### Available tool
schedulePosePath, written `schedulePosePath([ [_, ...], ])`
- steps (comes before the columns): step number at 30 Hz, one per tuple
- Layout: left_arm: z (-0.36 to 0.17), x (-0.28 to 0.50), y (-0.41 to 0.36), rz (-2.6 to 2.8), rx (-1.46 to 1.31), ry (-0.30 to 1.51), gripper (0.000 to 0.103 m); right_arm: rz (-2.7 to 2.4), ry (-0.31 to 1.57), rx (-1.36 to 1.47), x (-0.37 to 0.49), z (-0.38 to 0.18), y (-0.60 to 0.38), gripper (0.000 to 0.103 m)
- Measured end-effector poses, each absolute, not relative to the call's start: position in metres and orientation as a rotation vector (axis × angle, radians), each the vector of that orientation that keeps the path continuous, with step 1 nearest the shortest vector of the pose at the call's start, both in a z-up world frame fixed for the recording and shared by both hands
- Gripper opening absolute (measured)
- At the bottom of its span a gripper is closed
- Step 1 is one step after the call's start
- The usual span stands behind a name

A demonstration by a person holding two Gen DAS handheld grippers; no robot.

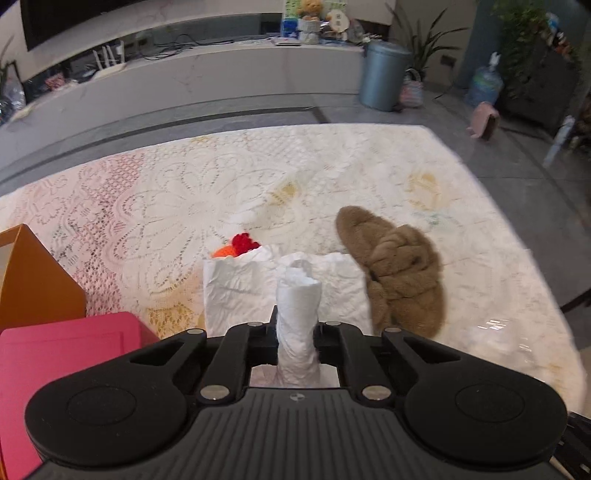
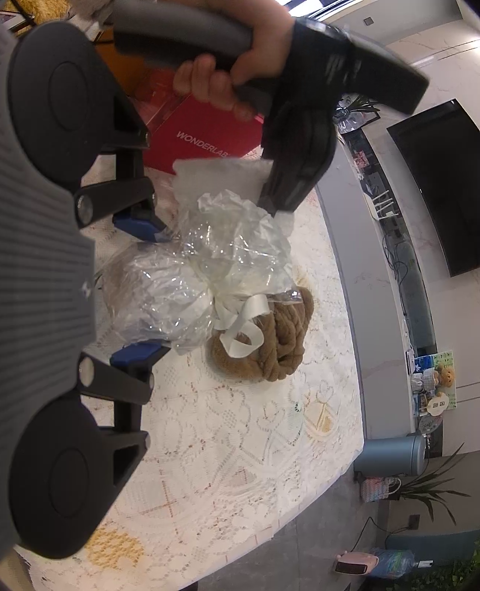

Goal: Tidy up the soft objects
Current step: 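Lift the plastic bag with the right tool while the left tool grasps the white tissue paper, then carry the plastic bag with the right tool while the left tool carries the tissue over the box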

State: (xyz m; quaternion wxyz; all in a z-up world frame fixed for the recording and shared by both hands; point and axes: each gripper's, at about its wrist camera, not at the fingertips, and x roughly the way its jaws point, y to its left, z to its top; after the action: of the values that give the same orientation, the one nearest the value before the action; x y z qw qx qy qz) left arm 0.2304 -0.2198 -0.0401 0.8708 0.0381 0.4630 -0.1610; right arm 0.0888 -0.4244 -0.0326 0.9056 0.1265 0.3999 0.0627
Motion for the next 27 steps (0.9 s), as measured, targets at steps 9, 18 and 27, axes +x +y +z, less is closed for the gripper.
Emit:
schedulePosePath([
  [9,0.016,0.189,-0.201,-0.477,0.028,0.871,0.01,0.151,0.791,0.297,0.085,-0.028,-0.427,0.057],
  [18,0.074,0.171,-0.181,-0.481,-0.034,0.775,0.01,0.21,0.738,0.345,0.081,-0.018,-0.427,0.057],
  [27,0.121,0.156,-0.149,-0.491,-0.109,0.68,0.01,0.257,0.664,0.361,0.074,0.007,-0.418,0.057],
])
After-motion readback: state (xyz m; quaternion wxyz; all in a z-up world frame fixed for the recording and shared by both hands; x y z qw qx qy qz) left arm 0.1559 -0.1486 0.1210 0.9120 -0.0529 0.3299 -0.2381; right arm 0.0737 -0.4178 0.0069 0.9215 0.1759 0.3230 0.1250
